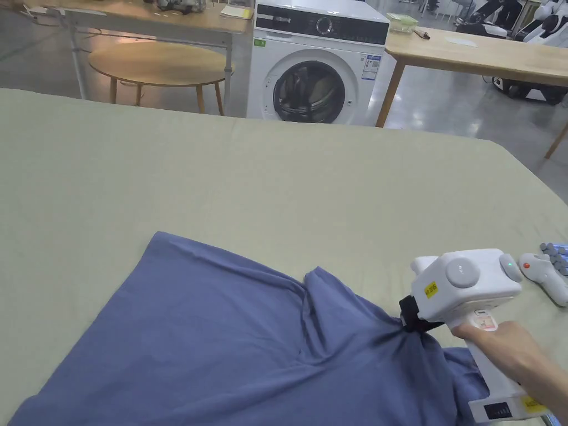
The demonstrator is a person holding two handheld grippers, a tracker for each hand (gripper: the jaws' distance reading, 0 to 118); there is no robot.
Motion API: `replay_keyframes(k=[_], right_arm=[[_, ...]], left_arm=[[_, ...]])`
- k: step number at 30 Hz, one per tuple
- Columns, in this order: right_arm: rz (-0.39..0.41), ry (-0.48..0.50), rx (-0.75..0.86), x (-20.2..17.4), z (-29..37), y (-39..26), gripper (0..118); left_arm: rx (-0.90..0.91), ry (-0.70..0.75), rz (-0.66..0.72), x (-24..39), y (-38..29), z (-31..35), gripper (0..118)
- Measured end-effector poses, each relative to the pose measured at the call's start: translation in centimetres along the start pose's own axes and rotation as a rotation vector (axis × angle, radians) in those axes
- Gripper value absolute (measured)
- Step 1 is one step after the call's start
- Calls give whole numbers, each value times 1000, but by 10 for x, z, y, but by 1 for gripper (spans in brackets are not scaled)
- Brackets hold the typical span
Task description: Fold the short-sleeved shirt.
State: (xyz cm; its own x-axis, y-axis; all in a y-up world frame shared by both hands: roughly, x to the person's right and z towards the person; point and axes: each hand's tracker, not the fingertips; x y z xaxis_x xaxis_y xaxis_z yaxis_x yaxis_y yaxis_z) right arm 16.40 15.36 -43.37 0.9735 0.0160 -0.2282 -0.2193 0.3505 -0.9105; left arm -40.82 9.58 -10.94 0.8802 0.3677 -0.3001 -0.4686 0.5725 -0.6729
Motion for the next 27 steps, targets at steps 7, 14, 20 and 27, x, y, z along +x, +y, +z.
replay_keyframes(k=[7, 14, 20, 27], right_arm=[[-64, 159, 325, 0, 120, -19, 0], [-48, 112, 741, -13, 265, -29, 0], [-91, -26, 917, -2, 333, 5, 0], [-163, -80, 999, 15, 358, 88, 0]], left_arm=[[191, -138, 42, 12, 26, 43, 1], [449, -297, -83, 69, 121, 113, 1], [612, -320, -272, 109, 253, 130, 0], [652, -314, -312, 159, 382, 129, 0]])
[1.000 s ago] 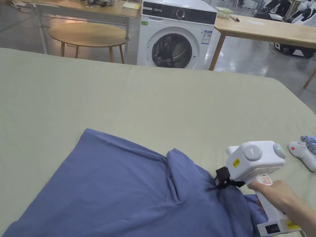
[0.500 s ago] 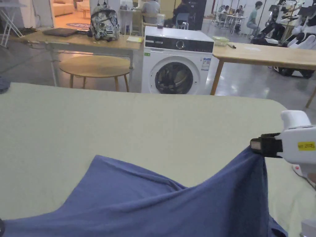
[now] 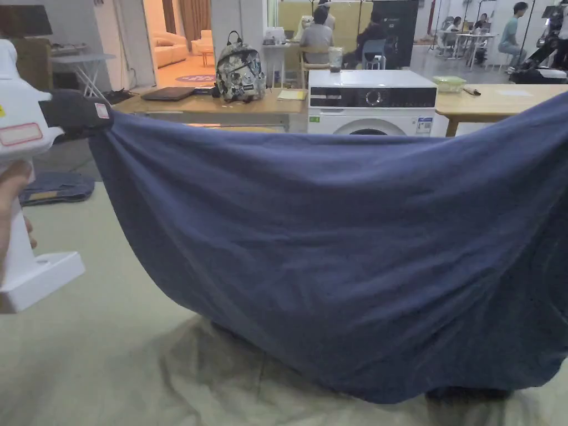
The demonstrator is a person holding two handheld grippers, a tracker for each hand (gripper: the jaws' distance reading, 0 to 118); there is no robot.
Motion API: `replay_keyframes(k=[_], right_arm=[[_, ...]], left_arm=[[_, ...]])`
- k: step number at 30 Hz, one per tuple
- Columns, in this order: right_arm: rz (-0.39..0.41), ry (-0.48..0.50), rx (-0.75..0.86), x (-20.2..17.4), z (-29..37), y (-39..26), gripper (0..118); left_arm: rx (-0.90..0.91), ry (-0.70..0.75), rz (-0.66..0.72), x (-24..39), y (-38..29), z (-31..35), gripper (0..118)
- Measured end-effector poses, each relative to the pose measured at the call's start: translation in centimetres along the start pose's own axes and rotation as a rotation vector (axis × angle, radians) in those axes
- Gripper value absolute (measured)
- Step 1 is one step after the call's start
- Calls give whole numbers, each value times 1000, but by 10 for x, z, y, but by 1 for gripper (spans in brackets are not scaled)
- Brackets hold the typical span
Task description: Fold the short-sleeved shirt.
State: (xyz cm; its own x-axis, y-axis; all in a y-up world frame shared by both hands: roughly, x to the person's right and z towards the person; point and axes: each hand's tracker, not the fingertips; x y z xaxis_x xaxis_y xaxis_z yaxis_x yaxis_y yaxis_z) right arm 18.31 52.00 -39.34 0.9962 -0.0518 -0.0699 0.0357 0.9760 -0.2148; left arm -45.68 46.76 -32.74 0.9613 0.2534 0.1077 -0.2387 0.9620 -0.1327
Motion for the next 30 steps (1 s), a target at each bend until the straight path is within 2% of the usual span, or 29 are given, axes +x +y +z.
replay_keyframes(k=[6, 12, 17, 18, 22, 26, 30], right_arm=[[82, -77, 70, -27, -49, 61, 0], [61, -100, 119, -47, -76, 114, 0], [64, -118, 134, -62, -91, 140, 0], [66, -121, 134, -64, -94, 143, 0], [36, -101, 141, -68, -97, 142, 0], [46, -103, 97, -69, -104, 112, 0], [9, -72, 46, -56, -110, 74, 0]], left_arm=[[54, 36, 13, 3, 63, -29, 0], [64, 115, -72, 0, 107, -44, 0], [81, 112, -69, -5, 125, -45, 0], [77, 92, -46, -4, 124, -45, 0], [66, 129, -93, 7, 108, -38, 0], [41, 123, -69, -17, 88, -58, 0], [-14, 118, -63, -26, 47, -64, 0]])
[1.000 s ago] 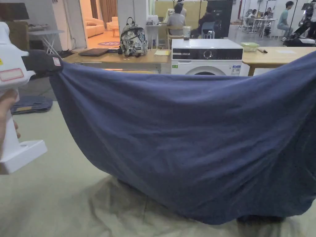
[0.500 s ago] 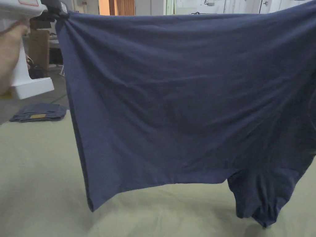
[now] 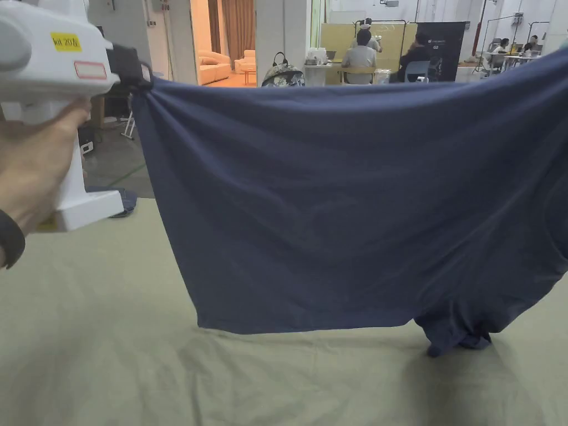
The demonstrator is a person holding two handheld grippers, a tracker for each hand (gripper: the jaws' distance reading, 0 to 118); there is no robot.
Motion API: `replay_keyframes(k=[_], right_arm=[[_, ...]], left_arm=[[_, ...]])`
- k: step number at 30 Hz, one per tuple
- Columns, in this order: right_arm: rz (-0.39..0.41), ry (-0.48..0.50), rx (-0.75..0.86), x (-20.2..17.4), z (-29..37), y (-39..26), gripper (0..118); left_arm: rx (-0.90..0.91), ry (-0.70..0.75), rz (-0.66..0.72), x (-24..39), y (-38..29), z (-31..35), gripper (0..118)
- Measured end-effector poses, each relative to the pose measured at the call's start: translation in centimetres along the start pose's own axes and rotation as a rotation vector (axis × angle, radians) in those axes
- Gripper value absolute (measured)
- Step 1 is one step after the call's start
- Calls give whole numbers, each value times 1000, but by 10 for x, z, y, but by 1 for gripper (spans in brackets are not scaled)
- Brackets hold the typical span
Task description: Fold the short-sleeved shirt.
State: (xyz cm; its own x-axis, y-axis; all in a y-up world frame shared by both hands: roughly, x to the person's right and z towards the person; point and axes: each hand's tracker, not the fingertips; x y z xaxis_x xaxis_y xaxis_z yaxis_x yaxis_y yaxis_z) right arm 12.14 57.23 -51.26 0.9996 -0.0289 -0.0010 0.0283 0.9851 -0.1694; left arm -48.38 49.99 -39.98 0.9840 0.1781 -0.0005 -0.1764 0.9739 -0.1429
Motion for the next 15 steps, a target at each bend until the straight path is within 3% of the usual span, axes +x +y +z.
replay_keyframes(k=[4, 10, 13, 15], right_arm=[[-56, 43, -40, 12, 16, -31, 0], [-26, 78, -66, 40, 82, -100, 0], [-29, 88, -87, 61, 129, -161, 0], [-42, 71, -125, 74, 168, -217, 0]], left_arm=[[-38, -14, 13, 0, -16, 18, 0], [-53, -56, 14, 13, -77, 79, 0], [-61, -83, -6, 18, -128, 126, 0], [-83, -70, 1, -12, -168, 147, 0]])
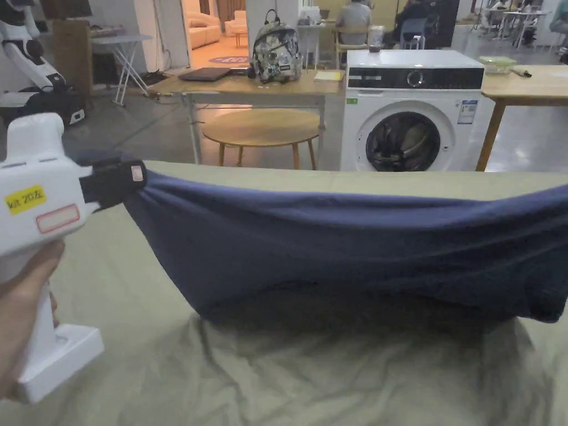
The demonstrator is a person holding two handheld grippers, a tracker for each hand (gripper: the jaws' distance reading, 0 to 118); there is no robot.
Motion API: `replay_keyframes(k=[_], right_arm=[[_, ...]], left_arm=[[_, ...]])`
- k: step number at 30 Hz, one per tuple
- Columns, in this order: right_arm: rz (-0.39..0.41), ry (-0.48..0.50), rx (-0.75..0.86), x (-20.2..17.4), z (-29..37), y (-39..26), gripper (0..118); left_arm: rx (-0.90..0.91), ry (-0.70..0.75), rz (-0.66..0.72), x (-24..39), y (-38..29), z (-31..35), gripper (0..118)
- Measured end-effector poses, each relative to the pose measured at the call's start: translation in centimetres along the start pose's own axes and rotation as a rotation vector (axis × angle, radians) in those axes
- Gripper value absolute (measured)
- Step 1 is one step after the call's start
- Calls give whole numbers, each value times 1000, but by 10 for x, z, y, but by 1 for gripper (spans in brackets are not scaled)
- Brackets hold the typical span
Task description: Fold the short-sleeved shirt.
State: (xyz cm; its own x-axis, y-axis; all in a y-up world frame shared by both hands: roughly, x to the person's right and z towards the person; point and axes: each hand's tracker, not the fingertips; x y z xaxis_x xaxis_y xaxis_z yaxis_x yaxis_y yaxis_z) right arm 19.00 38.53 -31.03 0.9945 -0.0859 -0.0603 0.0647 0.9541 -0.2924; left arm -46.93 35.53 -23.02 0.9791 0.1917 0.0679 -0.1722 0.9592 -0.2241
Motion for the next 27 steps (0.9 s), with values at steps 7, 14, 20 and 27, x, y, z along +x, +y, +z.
replay_keyframes(k=[7, 14, 20, 27], right_arm=[[-105, -91, -217, 21, 106, -185, 0], [-240, -164, -427, 37, 137, -288, 0], [-173, -219, -474, 36, 139, -322, 48], [-136, -232, -311, 27, 167, -285, 58]], left_arm=[[-215, 73, 123, 6, -155, 105, 0], [-439, 82, 184, 0, -243, 131, 0], [-491, 125, 209, -24, -278, 133, 22], [-358, 191, 48, 9, -234, 152, 47]])
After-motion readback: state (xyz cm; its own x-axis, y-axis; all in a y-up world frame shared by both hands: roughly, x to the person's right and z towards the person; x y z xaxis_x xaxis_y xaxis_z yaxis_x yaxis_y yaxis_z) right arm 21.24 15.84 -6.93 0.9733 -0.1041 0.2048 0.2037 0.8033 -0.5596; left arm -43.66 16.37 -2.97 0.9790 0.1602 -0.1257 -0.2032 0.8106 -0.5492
